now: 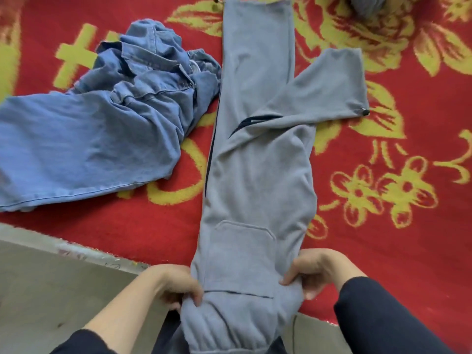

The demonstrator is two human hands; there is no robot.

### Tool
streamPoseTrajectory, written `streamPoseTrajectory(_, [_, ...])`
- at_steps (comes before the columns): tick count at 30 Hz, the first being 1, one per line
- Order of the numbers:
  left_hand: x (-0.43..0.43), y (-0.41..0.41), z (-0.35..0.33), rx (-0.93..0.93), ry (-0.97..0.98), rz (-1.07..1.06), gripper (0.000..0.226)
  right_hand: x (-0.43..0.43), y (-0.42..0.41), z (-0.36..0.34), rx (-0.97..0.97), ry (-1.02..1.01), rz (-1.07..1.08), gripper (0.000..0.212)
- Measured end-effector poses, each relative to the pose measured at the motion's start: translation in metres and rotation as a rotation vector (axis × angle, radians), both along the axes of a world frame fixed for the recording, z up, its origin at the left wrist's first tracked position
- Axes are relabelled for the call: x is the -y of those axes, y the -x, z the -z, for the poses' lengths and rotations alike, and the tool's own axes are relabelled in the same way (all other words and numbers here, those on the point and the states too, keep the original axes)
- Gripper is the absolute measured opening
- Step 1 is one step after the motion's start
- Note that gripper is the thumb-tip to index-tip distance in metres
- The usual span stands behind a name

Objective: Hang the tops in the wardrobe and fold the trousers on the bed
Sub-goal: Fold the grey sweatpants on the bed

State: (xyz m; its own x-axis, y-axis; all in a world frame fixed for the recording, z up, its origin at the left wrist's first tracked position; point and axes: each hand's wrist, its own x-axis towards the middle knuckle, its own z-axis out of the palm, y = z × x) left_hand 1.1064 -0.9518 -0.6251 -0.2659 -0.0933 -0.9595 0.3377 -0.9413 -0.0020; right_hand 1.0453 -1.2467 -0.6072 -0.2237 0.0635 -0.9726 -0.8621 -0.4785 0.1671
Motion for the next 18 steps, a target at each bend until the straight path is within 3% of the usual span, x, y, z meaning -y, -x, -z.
streamPoseTrajectory(2, [0.003,-0.009,-0.001,0.096,-0.027,0.065,0.022,0.012,-0.006,0.000,0.080,0.062,-0.036,0.030])
streamPoseTrajectory(6, [0.028,-0.061,0.008,0.825,0.002,0.002,0.012,0.051,-0.056,0.009,0.624,0.532,0.176,0.013])
streamPoseTrajectory(9, [0.068,-0.104,0.002,1.156,0.118,-0.155,0.016,0.070,-0.107,0.004,0.924,0.723,0.280,0.017])
streamPoseTrajectory(14, [0.138,-0.166,0.005,1.528,0.320,-0.048,0.047,0.101,-0.184,0.029,0.995,0.707,0.712,0.026])
streamPoseTrajectory(16, [0.154,-0.186,0.019,1.548,0.416,0.051,0.053,0.112,-0.209,0.048,0.969,0.717,0.935,0.032])
streamPoseTrajectory(18, [0.164,-0.202,0.037,1.519,0.437,0.165,0.055,0.123,-0.234,0.061,0.949,0.744,1.202,0.022])
